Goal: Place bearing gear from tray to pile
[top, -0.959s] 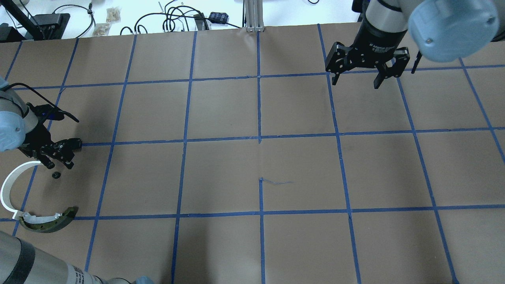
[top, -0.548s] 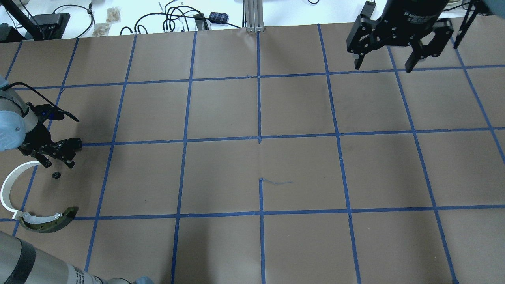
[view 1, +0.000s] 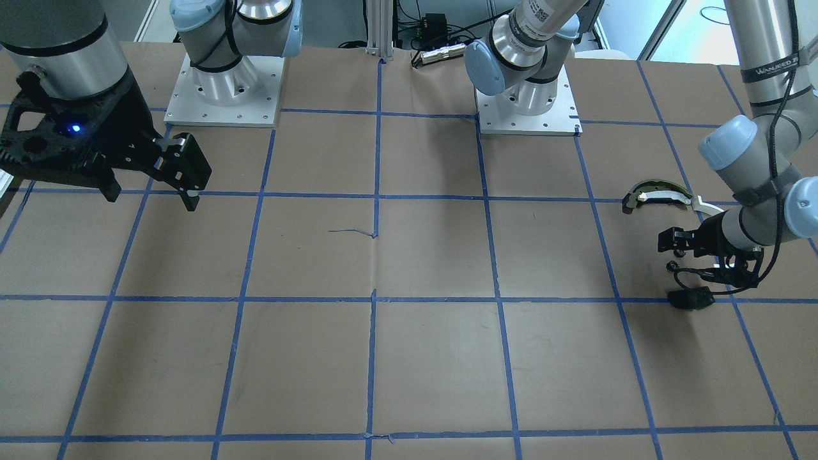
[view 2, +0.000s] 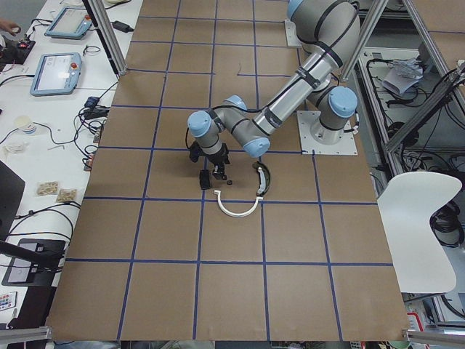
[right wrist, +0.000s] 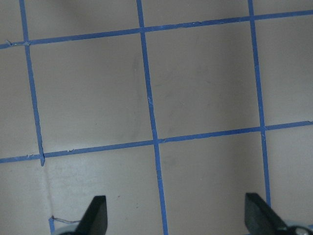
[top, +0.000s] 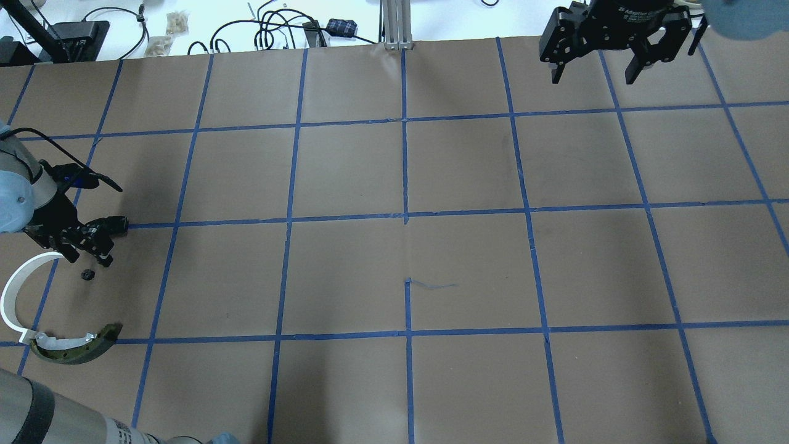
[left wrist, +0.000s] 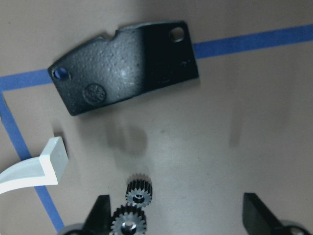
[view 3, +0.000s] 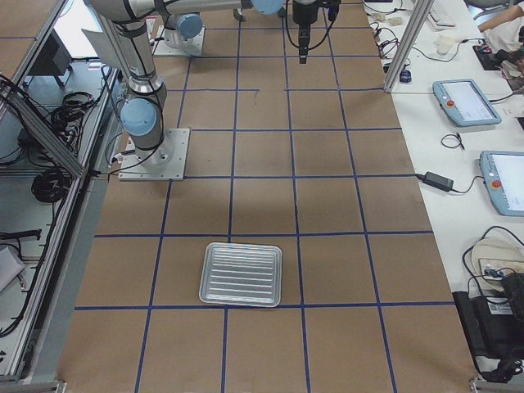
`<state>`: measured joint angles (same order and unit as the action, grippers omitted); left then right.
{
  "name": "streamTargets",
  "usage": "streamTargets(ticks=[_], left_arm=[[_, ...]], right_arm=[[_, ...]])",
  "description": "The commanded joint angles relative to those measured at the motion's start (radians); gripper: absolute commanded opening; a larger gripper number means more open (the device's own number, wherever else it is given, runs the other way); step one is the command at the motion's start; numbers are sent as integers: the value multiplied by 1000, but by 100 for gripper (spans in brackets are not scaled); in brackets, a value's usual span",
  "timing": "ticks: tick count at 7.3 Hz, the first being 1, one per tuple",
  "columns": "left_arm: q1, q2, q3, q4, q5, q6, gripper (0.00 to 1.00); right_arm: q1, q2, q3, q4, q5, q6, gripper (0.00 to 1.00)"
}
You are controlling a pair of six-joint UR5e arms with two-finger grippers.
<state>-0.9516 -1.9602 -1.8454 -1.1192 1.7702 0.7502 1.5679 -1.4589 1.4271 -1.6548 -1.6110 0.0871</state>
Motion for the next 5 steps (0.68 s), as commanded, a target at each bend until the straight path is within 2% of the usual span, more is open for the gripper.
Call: streamTargets(ticks=[1, 2, 3, 4, 5], left_arm=[[-1, 3, 0, -8, 0, 0, 94], [-6, 9, 5, -8, 0, 0, 100], [-16, 20, 23, -22, 0, 0, 100], [-48, 33, 66, -65, 0, -30, 100], [-108, 56, 112, -114, -5, -142, 100]], right_arm=[[3, -23, 106, -124, -7, -23, 100], [-2, -68, 175, -135, -16, -27, 100], [-3, -137, 196, -125, -18, -24, 100], [-2, -159, 193, -76, -15, -23, 100], [-2, -156, 193, -39, -17, -30, 100]])
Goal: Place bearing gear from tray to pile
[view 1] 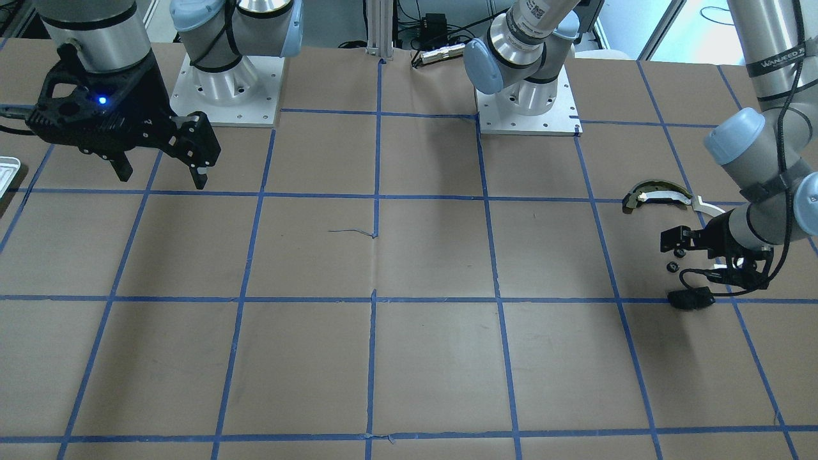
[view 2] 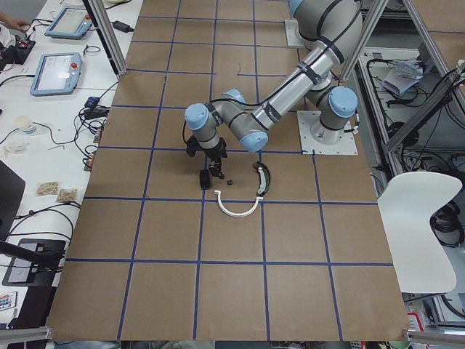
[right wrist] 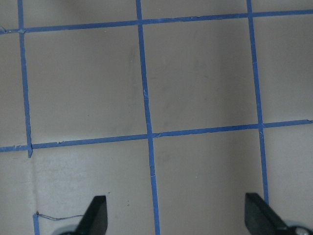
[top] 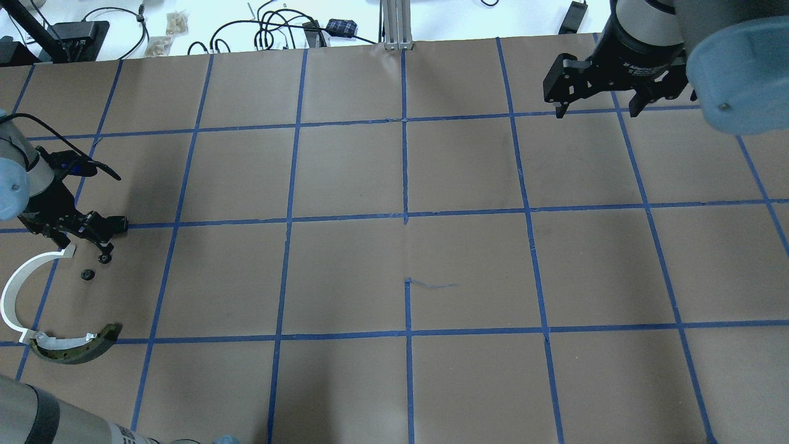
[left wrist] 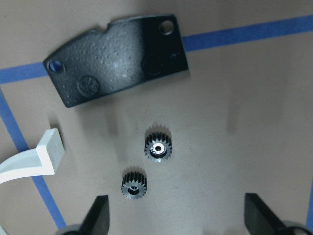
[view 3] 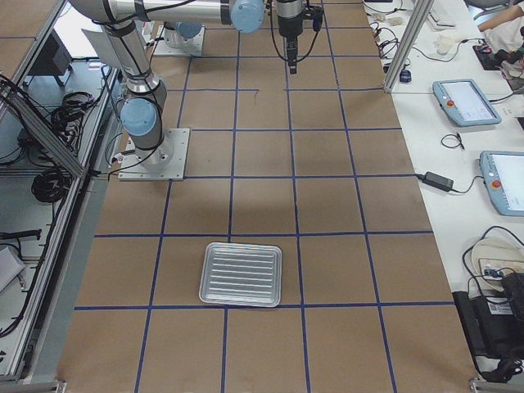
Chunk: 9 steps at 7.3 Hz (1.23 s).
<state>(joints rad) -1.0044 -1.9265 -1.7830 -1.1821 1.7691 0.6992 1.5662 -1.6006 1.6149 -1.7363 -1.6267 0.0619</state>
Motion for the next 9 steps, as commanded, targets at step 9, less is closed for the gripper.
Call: streamTargets(ticks=[9], left_arm=[[-467, 398, 153, -341, -251, -583, 100]], right_arm=[[14, -22, -26, 58, 1, 21, 100]])
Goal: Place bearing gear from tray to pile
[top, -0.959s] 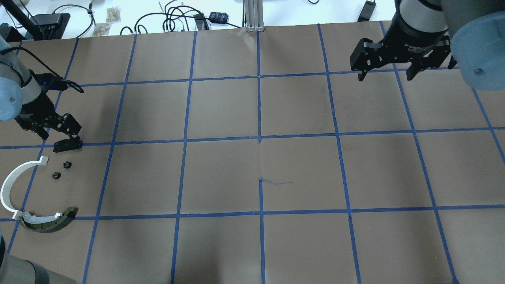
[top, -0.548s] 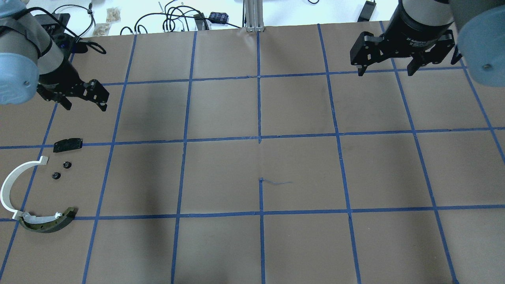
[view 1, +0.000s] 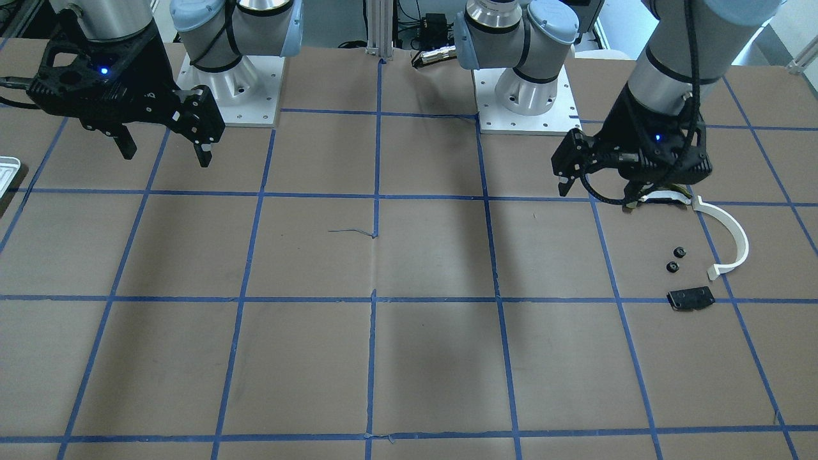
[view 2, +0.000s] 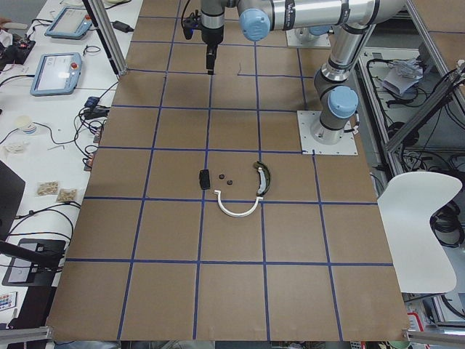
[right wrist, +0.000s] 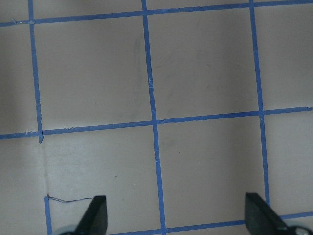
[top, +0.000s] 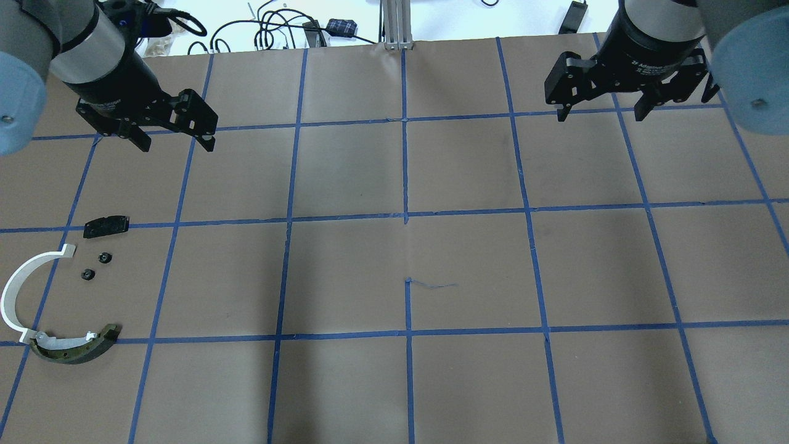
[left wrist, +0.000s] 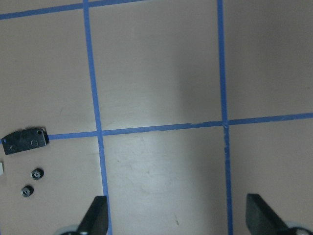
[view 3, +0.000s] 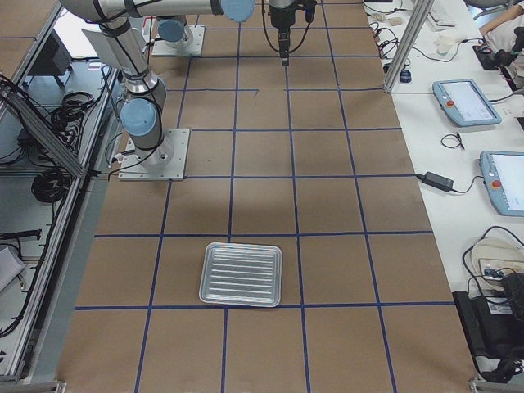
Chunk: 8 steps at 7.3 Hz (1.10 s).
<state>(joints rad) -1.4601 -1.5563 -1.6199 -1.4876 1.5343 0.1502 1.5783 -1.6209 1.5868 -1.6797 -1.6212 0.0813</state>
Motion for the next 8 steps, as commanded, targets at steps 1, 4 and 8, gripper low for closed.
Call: streamTargets(ticks=[1, 4, 8], left_arm=[[-17, 27, -11, -63, 6, -43, 100], [-60, 41, -12, -98, 36, -145, 100], [-60, 39, -14, -105, 61, -155, 100]], right_arm=[[0, -4, 5, 1, -5, 2, 100], [0, -2, 7, 1, -3, 0, 100], [2, -4, 18, 1, -2, -2, 100]])
